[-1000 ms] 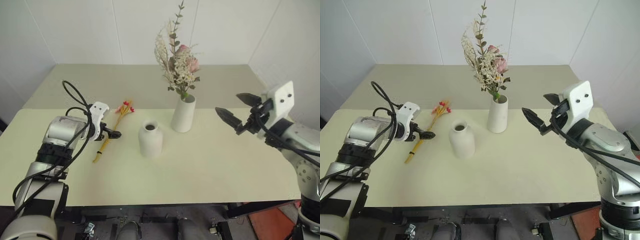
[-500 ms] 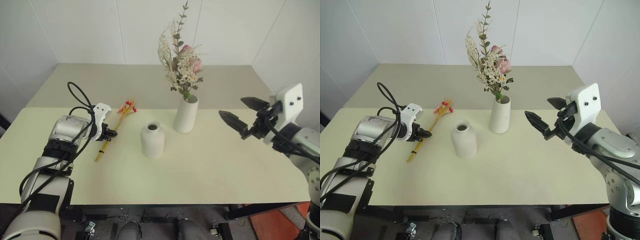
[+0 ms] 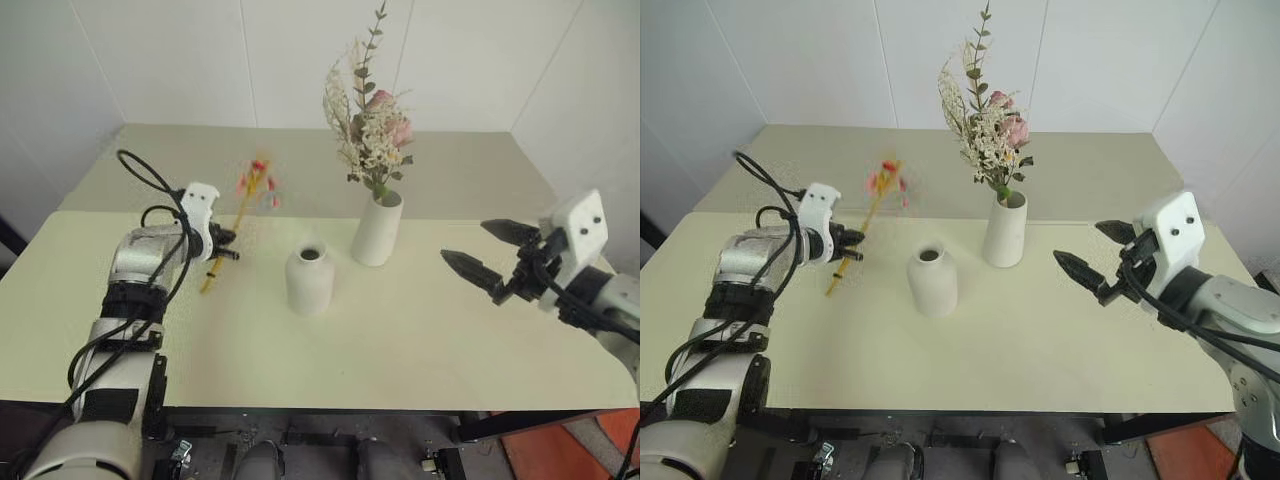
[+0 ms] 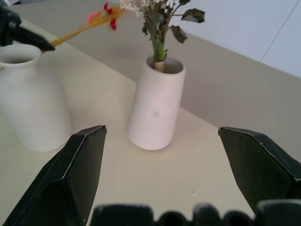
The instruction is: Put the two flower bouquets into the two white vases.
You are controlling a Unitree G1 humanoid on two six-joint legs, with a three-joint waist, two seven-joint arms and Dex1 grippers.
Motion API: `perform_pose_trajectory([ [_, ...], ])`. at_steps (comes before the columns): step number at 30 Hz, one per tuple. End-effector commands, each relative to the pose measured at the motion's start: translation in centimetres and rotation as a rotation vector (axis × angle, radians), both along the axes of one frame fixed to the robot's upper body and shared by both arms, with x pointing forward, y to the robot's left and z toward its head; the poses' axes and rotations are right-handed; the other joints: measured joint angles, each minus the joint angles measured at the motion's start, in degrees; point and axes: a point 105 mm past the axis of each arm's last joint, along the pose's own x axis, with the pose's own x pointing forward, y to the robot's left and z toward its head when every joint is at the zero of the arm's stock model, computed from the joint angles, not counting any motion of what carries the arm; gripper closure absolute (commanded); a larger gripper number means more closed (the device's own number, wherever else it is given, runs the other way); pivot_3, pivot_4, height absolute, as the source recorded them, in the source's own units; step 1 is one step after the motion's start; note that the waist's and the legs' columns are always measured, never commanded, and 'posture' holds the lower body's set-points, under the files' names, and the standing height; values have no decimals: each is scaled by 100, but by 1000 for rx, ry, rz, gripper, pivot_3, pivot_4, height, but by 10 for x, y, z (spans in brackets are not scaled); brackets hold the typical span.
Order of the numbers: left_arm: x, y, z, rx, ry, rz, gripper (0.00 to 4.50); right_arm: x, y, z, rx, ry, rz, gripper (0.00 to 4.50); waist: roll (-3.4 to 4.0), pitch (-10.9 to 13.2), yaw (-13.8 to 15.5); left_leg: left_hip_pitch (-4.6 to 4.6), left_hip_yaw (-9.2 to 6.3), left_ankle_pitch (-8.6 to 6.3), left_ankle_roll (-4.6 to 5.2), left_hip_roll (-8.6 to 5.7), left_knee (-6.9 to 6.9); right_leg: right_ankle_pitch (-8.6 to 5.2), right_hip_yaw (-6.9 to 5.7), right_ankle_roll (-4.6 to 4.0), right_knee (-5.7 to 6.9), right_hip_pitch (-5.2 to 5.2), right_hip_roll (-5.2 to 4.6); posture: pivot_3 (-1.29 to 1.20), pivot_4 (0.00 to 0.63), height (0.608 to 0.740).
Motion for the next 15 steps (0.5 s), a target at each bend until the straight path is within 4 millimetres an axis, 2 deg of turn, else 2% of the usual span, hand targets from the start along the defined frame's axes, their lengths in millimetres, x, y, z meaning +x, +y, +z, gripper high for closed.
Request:
perform_pose_trajectory([
  [1,-16,-7,57,-99,-282,-87,4483,-19,2,10,-44,-35,82,0,0,0,-1,-1,1,0,0,0,0,1,1,1,-1,0,-1,0,150,740],
  [3,-32,-17,75,-168,-405,-211,4483,-24,2,5,-58,-5,113,0,0,-1,-7,8,1,0,0,-1,0,1,1,2,0,6,0,0,150,740],
  [6,-62,-28,111,-427,-493,-448,4483,-29,2,-4,-79,21,137,0,0,-1,-3,21,2,0,0,0,1,1,1,2,2,17,2,0,150,740],
  [8,-79,-31,128,-509,-560,-570,4483,-27,3,-8,-82,21,126,0,0,-1,-25,24,3,1,-1,1,3,1,2,3,4,18,4,0,150,740],
  [12,-92,-35,149,-644,-638,-697,4483,-24,7,-9,-51,1,113,0,-2,-3,-19,34,3,1,-1,1,3,0,3,5,4,26,6,0,150,740],
  [15,-91,-43,152,-755,-645,-756,4483,-24,11,-11,-40,-9,112,0,-2,-3,-9,34,3,1,-1,-1,3,0,3,5,2,28,5,0,150,740],
])
